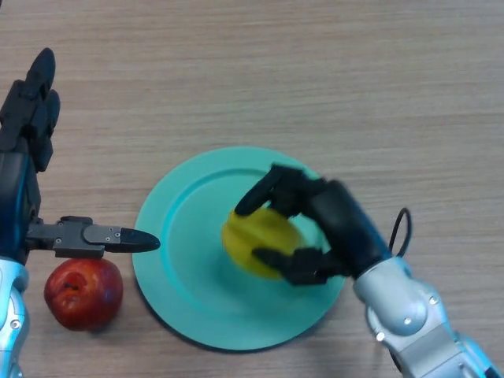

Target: Pick up the yellow starfruit and place it on the plate

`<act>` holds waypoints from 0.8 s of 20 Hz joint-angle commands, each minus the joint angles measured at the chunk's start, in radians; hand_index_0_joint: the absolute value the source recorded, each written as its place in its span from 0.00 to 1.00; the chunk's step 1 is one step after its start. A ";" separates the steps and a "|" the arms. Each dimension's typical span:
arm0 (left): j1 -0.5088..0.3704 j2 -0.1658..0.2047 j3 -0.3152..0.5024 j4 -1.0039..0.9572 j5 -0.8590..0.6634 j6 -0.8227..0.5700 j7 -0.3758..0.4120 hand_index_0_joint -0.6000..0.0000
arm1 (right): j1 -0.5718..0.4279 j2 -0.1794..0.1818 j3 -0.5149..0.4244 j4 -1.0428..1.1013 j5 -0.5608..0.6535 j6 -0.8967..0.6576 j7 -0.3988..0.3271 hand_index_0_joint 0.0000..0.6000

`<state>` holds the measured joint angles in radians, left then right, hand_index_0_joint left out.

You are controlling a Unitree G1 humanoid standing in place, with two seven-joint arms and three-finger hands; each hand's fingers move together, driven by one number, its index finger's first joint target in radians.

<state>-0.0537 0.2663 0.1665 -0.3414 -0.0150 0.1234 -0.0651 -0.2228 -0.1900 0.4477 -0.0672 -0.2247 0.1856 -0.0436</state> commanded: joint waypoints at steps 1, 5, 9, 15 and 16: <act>-0.021 0.037 0.059 -0.060 -0.006 -0.148 0.018 1.00 | -0.009 0.000 -0.025 -0.034 0.025 -0.114 -0.030 1.00; -0.016 0.036 0.060 -0.070 -0.015 -0.130 0.012 1.00 | -0.006 0.000 -0.037 -0.036 -0.036 -0.088 -0.010 0.67; -0.013 0.030 0.051 -0.080 -0.012 -0.120 0.015 1.00 | -0.036 0.000 -0.098 -0.100 -0.051 -0.093 -0.053 0.00; -0.011 0.030 0.059 -0.115 -0.056 -0.055 0.000 1.00 | -0.030 -0.006 -0.394 -0.295 -0.021 -0.097 0.106 0.00; -0.011 0.029 0.052 -0.111 -0.050 -0.058 0.000 1.00 | -0.019 -0.016 -0.415 -0.315 -0.017 -0.102 0.126 0.00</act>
<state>-0.0334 0.2634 0.1656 -0.3960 -0.0584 0.1481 -0.0662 -0.2068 -0.1967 0.0343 -0.3389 -0.2615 0.1986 0.0877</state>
